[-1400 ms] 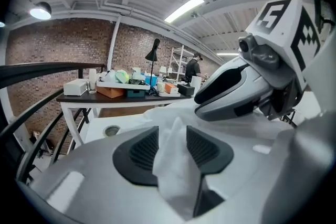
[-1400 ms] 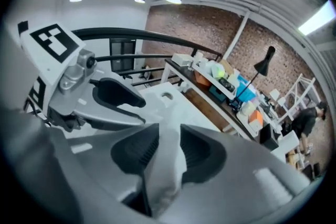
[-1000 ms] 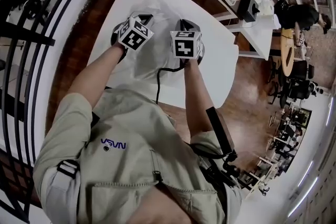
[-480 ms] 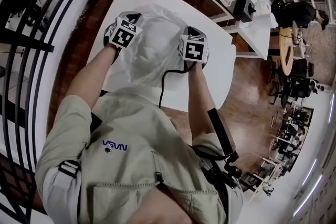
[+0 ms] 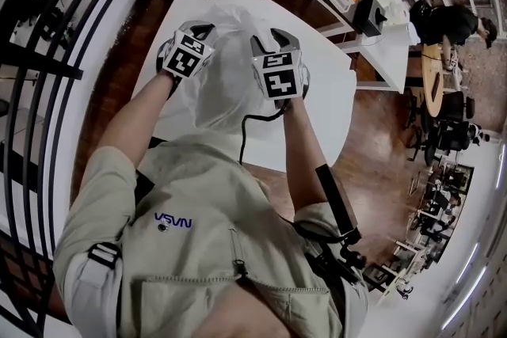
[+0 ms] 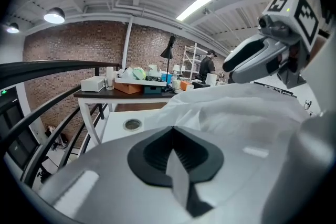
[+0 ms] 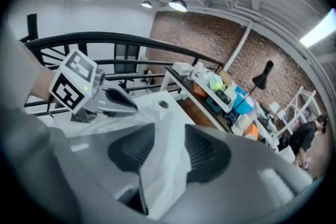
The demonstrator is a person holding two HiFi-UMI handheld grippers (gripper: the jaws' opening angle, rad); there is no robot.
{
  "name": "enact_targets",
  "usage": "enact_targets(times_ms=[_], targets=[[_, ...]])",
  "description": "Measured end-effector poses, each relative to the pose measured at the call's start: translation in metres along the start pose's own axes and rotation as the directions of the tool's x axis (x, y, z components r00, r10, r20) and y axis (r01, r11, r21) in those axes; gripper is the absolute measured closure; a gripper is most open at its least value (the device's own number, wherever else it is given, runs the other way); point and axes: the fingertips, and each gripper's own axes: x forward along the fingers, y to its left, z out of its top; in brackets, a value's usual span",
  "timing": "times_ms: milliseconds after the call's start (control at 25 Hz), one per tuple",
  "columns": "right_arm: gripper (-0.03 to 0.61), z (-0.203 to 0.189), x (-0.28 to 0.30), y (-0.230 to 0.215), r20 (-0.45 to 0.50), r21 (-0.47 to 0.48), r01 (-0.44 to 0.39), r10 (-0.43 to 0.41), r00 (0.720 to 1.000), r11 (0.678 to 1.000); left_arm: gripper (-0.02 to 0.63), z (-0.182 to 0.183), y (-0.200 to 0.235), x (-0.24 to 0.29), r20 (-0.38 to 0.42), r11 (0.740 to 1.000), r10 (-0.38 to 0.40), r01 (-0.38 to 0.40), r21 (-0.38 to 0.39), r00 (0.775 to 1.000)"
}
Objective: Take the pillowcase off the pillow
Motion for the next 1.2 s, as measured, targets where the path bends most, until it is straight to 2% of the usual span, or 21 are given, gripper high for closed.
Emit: enact_targets(times_ms=[120,280,560,800,1000,1200], targets=[[0.399,0.022,-0.001,0.034,0.022,-0.092,-0.075,0.077,0.997,0.993,0.606,0.007,-0.002,0.001,0.028,1.0,0.0,-0.001,0.02,1.0],[0.399,0.012,0.017,0.07,-0.07,-0.152,-0.16,0.151,0.986,0.975,0.606,0.007,-0.005,-0.001,0.029,1.0,-0.013,0.012,0.018,1.0],[0.399,-0.016,0.041,0.07,-0.211,-0.156,-0.187,0.152,0.965,0.97,0.606,0.005,-0.007,0.0,0.036,1.0,-0.022,0.022,-0.003,0.999],[0.395,-0.038,0.057,0.072,-0.299,-0.162,-0.202,0.147,0.943,0.966,0.606,0.001,-0.01,0.003,0.011,0.999,-0.041,0.041,0.02,0.999],[0.533,-0.043,0.055,0.073,-0.297,-0.19,-0.186,0.125,0.947,0.964,0.606,-0.011,-0.011,0.007,-0.037,0.998,-0.042,0.043,0.04,0.998],[0.558,-0.028,0.029,0.07,-0.211,-0.13,-0.192,0.162,0.964,0.973,0.606,-0.015,-0.01,0.012,-0.059,0.995,-0.011,0.017,0.101,0.998]])
